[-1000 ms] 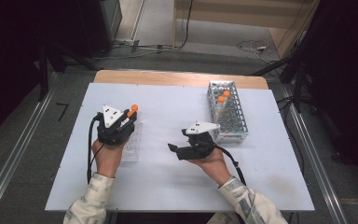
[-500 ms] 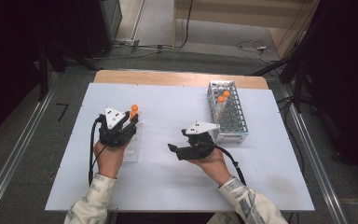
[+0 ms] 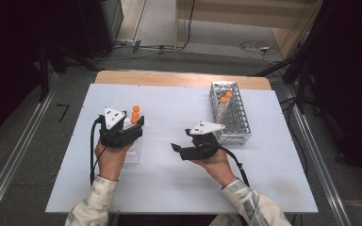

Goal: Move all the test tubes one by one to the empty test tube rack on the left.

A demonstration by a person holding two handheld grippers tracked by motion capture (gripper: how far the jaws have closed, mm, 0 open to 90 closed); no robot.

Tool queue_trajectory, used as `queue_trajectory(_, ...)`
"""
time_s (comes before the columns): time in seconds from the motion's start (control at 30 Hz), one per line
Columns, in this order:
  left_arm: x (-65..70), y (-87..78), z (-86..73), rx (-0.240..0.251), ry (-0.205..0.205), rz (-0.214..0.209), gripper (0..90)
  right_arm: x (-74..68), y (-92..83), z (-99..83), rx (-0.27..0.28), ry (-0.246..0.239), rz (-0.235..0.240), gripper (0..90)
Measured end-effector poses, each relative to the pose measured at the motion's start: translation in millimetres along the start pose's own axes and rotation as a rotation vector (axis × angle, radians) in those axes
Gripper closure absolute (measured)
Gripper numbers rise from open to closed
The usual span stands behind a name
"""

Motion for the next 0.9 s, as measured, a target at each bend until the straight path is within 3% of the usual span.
queue_trajectory(0.27,-3.1,-1.6,2.2,0.000,-0.025,0.019,18.4,14.0,-16.9,13.2,0.052,0.009,-0.057,23.8)
queue_trajectory(0.53,-2.4,-1.8,3.4,0.008,-0.027,0.018,18.0,42.4,-31.9,22.7,0.090,0.043,-0.128,23.8)
queue_trajectory(0.8,-1.6,-2.1,5.4,0.013,-0.034,0.010,17.0,73.5,-42.4,29.5,0.123,0.069,-0.234,24.1)
queue_trajectory(0.9,-2.9,-3.5,6.7,0.018,-0.039,0.010,16.8,87.4,-48.2,33.3,0.146,0.100,-0.270,24.6)
Point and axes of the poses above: each handheld gripper's, and its own axes: y roughly forward along the jaws, z roughly out of its top, x roughly to its right, the point moved 10 cm from there along y, roughly forward along the jaws, and after that the axes turned 8 degrees about y, right-handed, at the moved point
